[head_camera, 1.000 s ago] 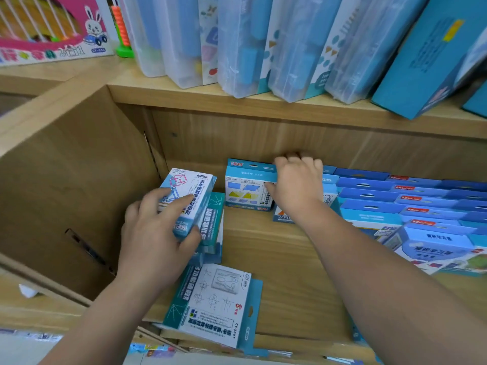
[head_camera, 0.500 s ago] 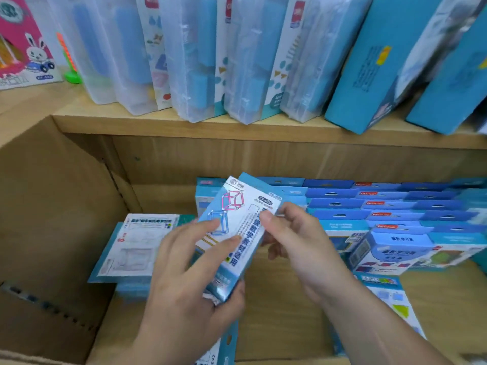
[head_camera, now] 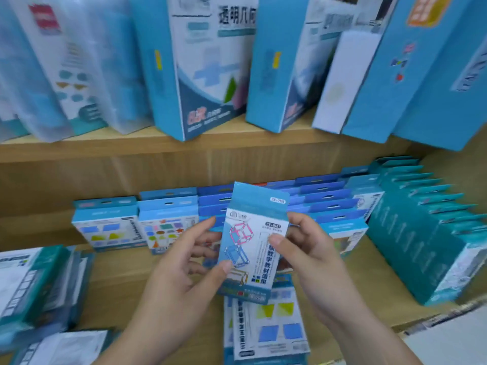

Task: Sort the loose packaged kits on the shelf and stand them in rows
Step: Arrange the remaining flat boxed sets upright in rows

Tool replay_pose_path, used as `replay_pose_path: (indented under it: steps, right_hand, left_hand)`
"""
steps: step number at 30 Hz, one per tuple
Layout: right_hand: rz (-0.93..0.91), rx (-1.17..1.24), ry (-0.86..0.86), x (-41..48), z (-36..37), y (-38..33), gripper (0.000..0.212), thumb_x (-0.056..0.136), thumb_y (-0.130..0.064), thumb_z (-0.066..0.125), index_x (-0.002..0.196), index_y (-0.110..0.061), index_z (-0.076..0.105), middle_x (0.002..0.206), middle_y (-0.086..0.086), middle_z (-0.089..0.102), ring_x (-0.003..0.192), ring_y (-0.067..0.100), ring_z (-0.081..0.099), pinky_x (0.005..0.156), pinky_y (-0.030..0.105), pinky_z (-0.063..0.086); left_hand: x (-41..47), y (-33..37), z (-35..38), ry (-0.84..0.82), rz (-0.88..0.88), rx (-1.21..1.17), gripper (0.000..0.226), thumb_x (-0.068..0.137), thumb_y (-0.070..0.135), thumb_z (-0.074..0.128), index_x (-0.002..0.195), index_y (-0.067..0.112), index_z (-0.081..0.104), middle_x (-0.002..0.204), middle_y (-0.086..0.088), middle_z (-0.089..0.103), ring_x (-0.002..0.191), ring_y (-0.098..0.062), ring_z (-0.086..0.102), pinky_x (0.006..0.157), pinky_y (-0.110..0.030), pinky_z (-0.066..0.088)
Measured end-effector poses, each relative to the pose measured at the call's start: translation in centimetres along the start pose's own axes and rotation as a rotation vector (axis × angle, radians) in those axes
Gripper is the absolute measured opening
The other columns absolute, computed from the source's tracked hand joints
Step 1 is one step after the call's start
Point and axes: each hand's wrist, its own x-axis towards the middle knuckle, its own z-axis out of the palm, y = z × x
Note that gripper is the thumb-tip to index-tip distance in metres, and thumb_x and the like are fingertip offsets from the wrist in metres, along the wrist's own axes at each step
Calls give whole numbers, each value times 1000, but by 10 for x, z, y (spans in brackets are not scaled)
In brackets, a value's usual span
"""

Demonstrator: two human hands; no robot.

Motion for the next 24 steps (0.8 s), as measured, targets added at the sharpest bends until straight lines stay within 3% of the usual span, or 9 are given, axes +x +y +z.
replay_pose_path:
  steps: [2, 5, 10, 12, 14, 16, 19, 22, 24]
  right_hand:
    - [-27, -29, -36, 1, -33, -1, 28, 83, -21, 71, 110, -20, 65, 98, 17, 74, 84, 28, 61, 66, 30, 52]
    - [-58, -74, -88, 1, -81, 0, 31, 80, -31, 74, 110, -28, 67, 102, 11, 75, 89, 23, 61, 77, 37, 49]
    - [-60, -104, -71, -2, -151, 1, 36, 82, -28, 73, 117, -31, 68, 105, 6, 75, 94, 24, 66, 85, 42, 54]
    - [-59, -137, -20, -5, -179, 2, 38, 84, -26, 70, 122, -26, 67, 109, 3, 75, 101, 26, 67, 92, 49, 55]
    - [-73, -187, 57, -8, -202, 5, 33, 88, -27, 71, 121, -28, 66, 110, -2, 74, 102, 20, 68, 92, 50, 55]
    - [-103, -245, 164, -15, -218, 12, 30, 92, -26, 71, 120, -32, 64, 111, -10, 73, 103, 10, 68, 91, 45, 57]
    - [-193, -449, 290, -29, -232, 29, 49, 91, -42, 67, 136, -34, 49, 129, -18, 59, 121, 4, 57, 100, 34, 51]
    - [-282, -672, 251, -42, -243, 44, 62, 92, -48, 55, 149, -30, 38, 149, -11, 39, 141, 7, 38, 114, 26, 34]
    - [-259, -770, 165, -44, -248, 48, 60, 95, -49, 49, 152, -38, 33, 159, -14, 24, 147, 3, 25, 117, 21, 27]
  left_hand:
    - [6, 6, 27, -17, -37, -25, 57, 66, 45, 77, 121, 49, 62, 111, 13, 70, 88, -11, 65, 72, -23, 54]
    - [13, 16, 68, -64, -84, -14, 60, 66, 54, 70, 125, 43, 63, 113, 11, 70, 84, -23, 67, 77, -35, 58]
    - [19, 30, 140, -126, -127, 30, 36, 81, 44, 74, 101, 70, 58, 101, 15, 69, 82, -27, 62, 72, -36, 54]
    - [21, 33, 170, -160, -173, 0, 32, 84, 28, 69, 106, 50, 63, 98, 4, 70, 77, -24, 64, 66, -36, 55]
    - [23, 39, 195, -233, -183, -21, 29, 91, 10, 65, 104, 36, 63, 99, -3, 73, 76, -17, 67, 63, -25, 53]
    - [28, 41, 217, -278, -174, 24, 29, 93, 8, 64, 104, 35, 62, 102, -3, 74, 85, -23, 69, 73, -31, 56]
    - [39, 45, 245, -224, -185, 41, 24, 93, 5, 65, 108, 23, 58, 99, -1, 74, 84, -26, 71, 73, -35, 56]
    - [59, 51, 270, -218, -194, 104, 24, 92, 6, 66, 108, 23, 58, 101, -2, 74, 80, -26, 74, 71, -37, 60]
    - [75, 52, 283, -222, -173, 196, 24, 89, 21, 71, 106, 32, 58, 101, 3, 75, 82, -24, 74, 76, -46, 60]
